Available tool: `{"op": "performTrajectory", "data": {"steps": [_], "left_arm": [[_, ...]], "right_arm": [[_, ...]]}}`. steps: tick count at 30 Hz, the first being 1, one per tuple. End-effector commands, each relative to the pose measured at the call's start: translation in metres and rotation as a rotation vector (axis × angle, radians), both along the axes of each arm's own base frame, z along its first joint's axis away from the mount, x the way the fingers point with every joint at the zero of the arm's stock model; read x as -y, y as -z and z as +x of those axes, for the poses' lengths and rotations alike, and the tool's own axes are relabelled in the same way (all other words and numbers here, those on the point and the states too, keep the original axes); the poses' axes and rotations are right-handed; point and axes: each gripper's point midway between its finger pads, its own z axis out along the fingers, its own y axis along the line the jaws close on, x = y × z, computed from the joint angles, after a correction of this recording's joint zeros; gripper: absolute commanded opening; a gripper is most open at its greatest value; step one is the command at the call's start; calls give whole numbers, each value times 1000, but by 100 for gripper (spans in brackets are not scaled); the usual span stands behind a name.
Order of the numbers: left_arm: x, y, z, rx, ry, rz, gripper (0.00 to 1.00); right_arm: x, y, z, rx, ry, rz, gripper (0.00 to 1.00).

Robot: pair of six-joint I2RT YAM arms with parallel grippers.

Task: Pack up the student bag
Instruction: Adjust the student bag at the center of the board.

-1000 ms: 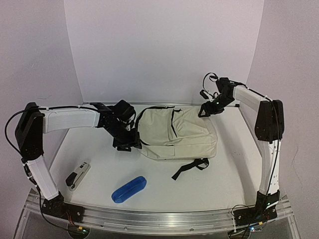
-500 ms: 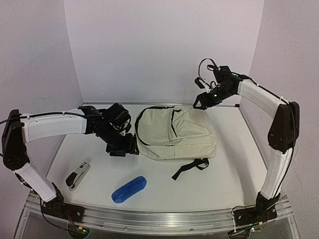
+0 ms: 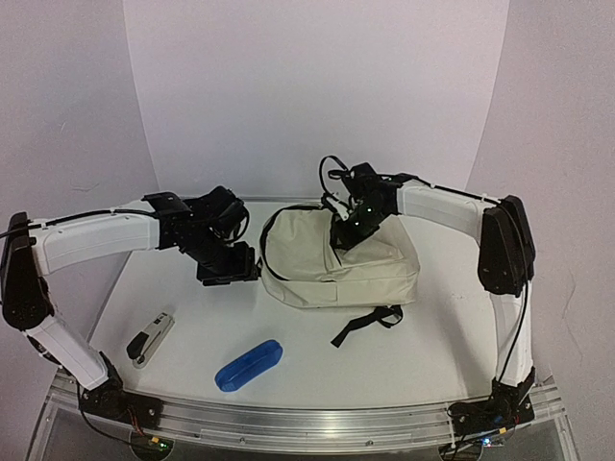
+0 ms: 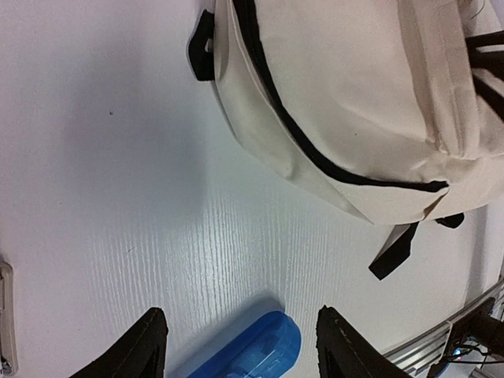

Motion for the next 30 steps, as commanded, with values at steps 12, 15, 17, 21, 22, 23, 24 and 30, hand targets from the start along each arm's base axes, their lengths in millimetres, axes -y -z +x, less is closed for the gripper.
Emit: {"op": "performTrajectory", "data": {"steps": [12,15,17,21,22,23,24,30], "left_arm": [[-22,-34,-1,80,-65,-10,66],[-30,-37,-4,82,-85,7,66],[-35,-36,-5,76,-96,21,66],[-37,-34,-7,72,-101,23,66],[-36,-32,-7,68,-96,17,66],[-34,-31,-8,65,-90,8,66],[-32,-29,-9,59,-85,1,66],[-32,-11,-18,11,-66,-32,65]], "right_arm": [[-17,29,8,61,47,-141,62],[-1,33,1,64,50,-205,49],[8,27,-8,59,44,-217,39],[25,4,-17,59,47,-211,15],[29,-5,-15,64,57,-199,10],[33,-14,-13,68,66,-187,6],[39,-22,-10,68,80,-173,0],[56,-58,-6,25,102,-8,0]]}}
